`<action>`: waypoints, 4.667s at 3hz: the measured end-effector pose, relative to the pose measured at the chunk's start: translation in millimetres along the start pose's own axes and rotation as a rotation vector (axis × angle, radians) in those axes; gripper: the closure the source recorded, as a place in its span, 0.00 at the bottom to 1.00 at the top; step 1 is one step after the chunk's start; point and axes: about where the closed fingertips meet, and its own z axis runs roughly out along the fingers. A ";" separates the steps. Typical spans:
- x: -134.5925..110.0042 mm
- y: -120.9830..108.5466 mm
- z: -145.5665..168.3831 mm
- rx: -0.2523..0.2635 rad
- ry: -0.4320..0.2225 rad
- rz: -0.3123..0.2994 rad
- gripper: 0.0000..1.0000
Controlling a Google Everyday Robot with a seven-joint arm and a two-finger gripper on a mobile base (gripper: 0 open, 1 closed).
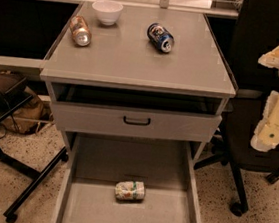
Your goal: Pick 7up can from middle drawer and place on counter
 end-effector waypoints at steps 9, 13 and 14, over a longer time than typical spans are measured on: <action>-49.5 155.4 319.4 -0.498 -0.480 0.086 0.00; -92.3 173.1 442.7 -0.465 -0.670 0.181 0.00; -85.2 169.0 483.9 -0.488 -0.656 0.208 0.00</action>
Offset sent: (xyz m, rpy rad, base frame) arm -0.0063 0.0215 -0.1016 0.1873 0.1371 0.0042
